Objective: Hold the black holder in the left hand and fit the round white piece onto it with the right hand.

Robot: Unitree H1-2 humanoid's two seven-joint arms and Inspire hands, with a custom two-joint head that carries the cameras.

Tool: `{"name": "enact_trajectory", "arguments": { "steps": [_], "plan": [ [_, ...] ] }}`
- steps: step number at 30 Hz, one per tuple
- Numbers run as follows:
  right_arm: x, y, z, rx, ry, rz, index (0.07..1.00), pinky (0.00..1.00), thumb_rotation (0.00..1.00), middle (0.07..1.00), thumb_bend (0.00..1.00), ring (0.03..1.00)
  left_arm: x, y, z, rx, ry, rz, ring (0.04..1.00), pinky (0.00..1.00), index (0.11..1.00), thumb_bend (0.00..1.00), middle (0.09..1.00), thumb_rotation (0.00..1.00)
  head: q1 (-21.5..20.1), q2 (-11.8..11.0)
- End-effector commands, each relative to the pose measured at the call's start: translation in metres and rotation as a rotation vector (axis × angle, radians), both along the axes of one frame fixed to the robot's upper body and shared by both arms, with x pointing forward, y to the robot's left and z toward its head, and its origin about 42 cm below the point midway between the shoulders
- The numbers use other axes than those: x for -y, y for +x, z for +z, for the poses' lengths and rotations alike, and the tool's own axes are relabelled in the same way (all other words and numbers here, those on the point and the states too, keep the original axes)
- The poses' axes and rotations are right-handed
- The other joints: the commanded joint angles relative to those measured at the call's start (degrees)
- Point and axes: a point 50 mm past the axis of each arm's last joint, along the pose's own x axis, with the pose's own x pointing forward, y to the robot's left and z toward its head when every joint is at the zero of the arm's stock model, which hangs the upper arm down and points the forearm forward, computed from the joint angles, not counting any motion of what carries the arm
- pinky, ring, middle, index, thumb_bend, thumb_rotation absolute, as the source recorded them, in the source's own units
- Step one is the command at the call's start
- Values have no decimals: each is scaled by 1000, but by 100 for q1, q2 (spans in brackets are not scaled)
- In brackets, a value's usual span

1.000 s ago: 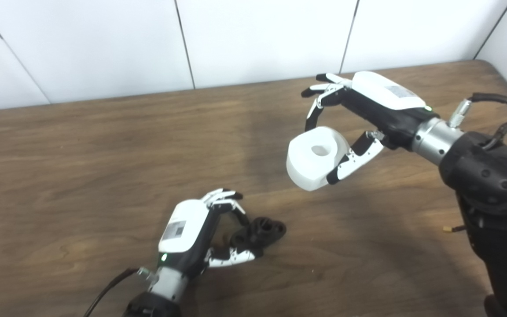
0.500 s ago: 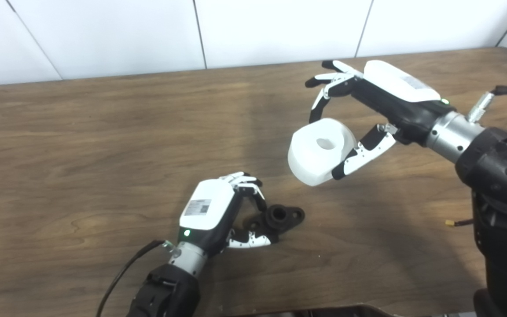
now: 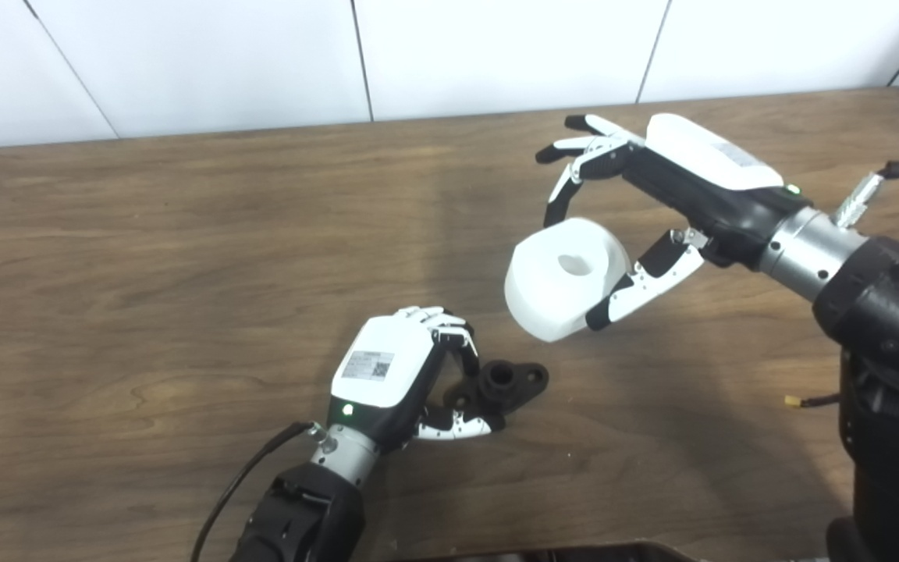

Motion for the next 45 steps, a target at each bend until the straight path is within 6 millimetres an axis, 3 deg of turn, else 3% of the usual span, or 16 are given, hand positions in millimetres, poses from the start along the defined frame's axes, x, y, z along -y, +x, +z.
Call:
{"name": "enact_trajectory", "arguments": {
  "steps": [1,11,20,30,45],
  "plan": [
    [-3,-6,12,69,14,11,485,911,141,867,516,986,-4,-5,-21,-84,100,-1,820,831,486,520,735,53,7,7],
    [-7,-10,6,51,32,55,486,917,140,866,515,990,-6,-5,-22,-99,69,9,829,833,487,519,742,53,-62,-53],
    [-17,-11,-12,22,16,79,486,996,142,861,515,986,-7,-4,-22,-101,76,8,835,837,487,519,745,53,-133,-12],
    [-32,-6,-33,12,-33,113,485,1000,146,869,513,1000,-7,-2,-22,-112,74,10,835,838,487,518,750,53,-214,48],
    [-35,2,-30,46,-42,118,485,1000,145,876,514,1000,-3,1,-22,-116,67,8,837,836,487,518,752,54,-168,85]
  ]
}}
